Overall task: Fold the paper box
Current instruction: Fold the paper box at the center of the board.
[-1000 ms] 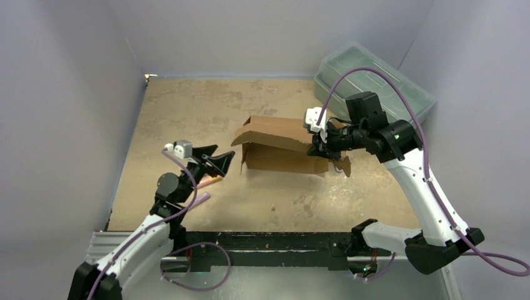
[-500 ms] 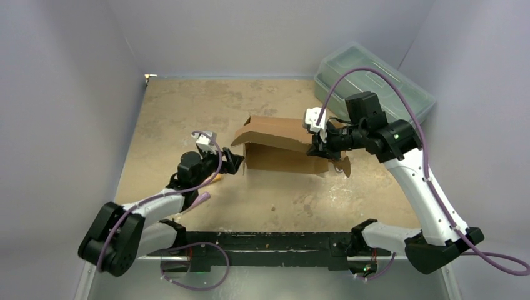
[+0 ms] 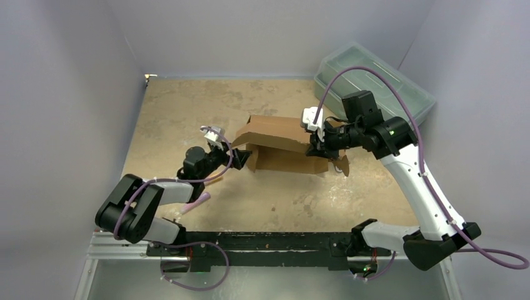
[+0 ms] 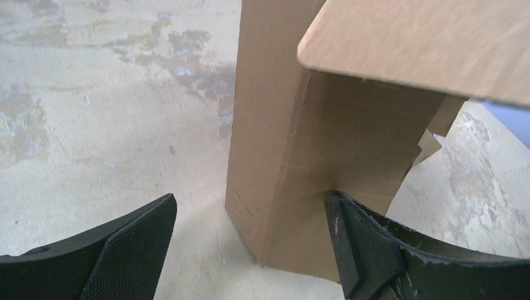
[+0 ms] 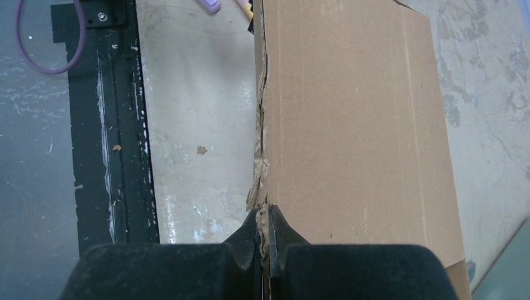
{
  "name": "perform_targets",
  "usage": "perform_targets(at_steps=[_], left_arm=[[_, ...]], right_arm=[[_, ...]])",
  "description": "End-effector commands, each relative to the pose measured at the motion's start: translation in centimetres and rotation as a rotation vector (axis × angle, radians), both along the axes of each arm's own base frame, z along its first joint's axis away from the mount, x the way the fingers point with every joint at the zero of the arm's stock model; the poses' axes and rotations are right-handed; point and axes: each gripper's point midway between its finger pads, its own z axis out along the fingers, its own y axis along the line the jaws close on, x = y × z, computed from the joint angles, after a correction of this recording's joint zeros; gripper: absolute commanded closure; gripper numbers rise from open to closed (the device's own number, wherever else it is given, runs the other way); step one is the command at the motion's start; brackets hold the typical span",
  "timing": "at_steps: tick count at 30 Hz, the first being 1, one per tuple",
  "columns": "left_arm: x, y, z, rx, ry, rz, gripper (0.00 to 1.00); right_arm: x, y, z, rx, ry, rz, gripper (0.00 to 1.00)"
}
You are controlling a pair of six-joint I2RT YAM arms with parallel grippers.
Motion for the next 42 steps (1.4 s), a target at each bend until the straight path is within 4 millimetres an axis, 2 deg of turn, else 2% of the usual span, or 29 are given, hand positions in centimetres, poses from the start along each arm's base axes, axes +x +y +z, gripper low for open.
perform_targets(at_steps=[1,4,12,16,23,32,36,42], left_arm=[[1.7,-1.0,3.9,-0.027,-0.167,0.017,0.13],[2.3,-1.1,3.5,-0.012,-0.161,0.068,0.14],[3.2,-1.3,2.0,-0.052,-0.141,0.151,0.34],[3.7,-1.5,1.4,-0.048,-0.136,0.199,0.36],[3.8,-1.5,2.0,-0.063,-0.156,0.227,0.42],[3.6,-1.6,2.8,-0.065,-0.22,0.226,0.29],[3.3,-1.4,3.1,-0.077,-0.256,0.226,0.14],[3.7,-1.3,2.4,-0.069,-0.261,0.243,0.13]], right_arm=[[-1.0,0.4,0.1,0.018,0.037,0.029,1.0],[-1.0,0.6,0.3,0.026,0.039,0.032,1.0],[-0.8,0.7,0.3,0.029,0.047,0.027,1.0],[-0.8,0.8,0.3,0.031,0.053,0.031,1.0],[-0.4,0.9,0.4,0.034,0.052,0.018,1.0],[0.1,1.7,1.7,0.074,0.066,-0.001,1.0],[0.1,1.8,1.9,0.08,0.074,0.005,1.0],[0.0,2.2,2.2,0.097,0.089,0.013,1.0]])
